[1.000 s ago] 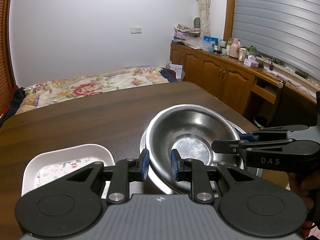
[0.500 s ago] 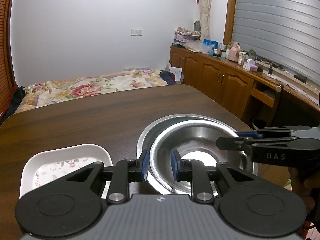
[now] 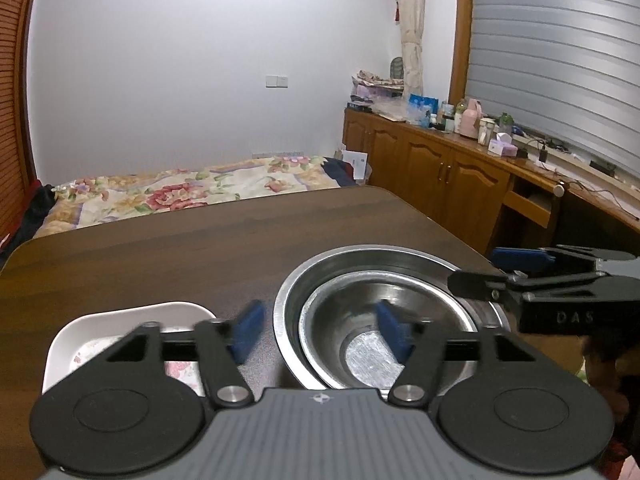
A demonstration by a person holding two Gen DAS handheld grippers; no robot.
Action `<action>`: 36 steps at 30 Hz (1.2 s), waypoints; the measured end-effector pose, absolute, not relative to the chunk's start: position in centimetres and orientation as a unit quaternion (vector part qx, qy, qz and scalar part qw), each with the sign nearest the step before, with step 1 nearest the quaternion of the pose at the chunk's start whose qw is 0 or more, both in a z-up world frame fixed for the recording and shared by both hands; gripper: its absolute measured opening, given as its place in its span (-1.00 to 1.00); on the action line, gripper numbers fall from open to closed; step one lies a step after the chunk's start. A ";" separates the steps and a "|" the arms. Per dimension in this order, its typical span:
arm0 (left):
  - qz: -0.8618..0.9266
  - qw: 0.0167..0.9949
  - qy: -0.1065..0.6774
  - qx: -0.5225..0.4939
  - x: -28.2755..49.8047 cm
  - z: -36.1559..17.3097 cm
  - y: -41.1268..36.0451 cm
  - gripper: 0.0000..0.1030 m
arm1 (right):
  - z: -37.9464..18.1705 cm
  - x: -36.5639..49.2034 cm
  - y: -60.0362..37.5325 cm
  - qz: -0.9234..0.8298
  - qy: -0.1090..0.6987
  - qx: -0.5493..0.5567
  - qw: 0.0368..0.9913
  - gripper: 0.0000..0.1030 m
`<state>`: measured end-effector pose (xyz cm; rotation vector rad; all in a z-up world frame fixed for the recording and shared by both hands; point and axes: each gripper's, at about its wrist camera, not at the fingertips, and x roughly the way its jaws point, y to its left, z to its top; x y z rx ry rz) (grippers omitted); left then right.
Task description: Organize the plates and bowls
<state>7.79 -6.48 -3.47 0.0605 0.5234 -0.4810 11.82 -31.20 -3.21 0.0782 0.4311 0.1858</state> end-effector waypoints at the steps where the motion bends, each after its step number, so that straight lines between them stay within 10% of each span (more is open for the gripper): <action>1: -0.233 0.938 0.254 0.029 7.8 -3.6 -6.5 0.51 | -3.4 11.9 -31.3 0.090 0.212 0.039 0.972 0.73; 7: -0.223 0.942 0.252 0.021 7.8 -4.3 -6.5 0.75 | -4.5 12.3 -31.6 0.069 0.195 0.025 0.978 0.99; 28: -0.217 0.939 0.266 0.020 7.8 -5.3 -7.2 0.82 | -5.9 12.6 -31.7 0.092 0.206 0.061 0.972 1.00; 36: -0.224 0.935 0.275 0.020 8.0 -5.6 -7.3 0.37 | -5.7 12.6 -31.5 0.101 0.210 0.069 0.970 1.00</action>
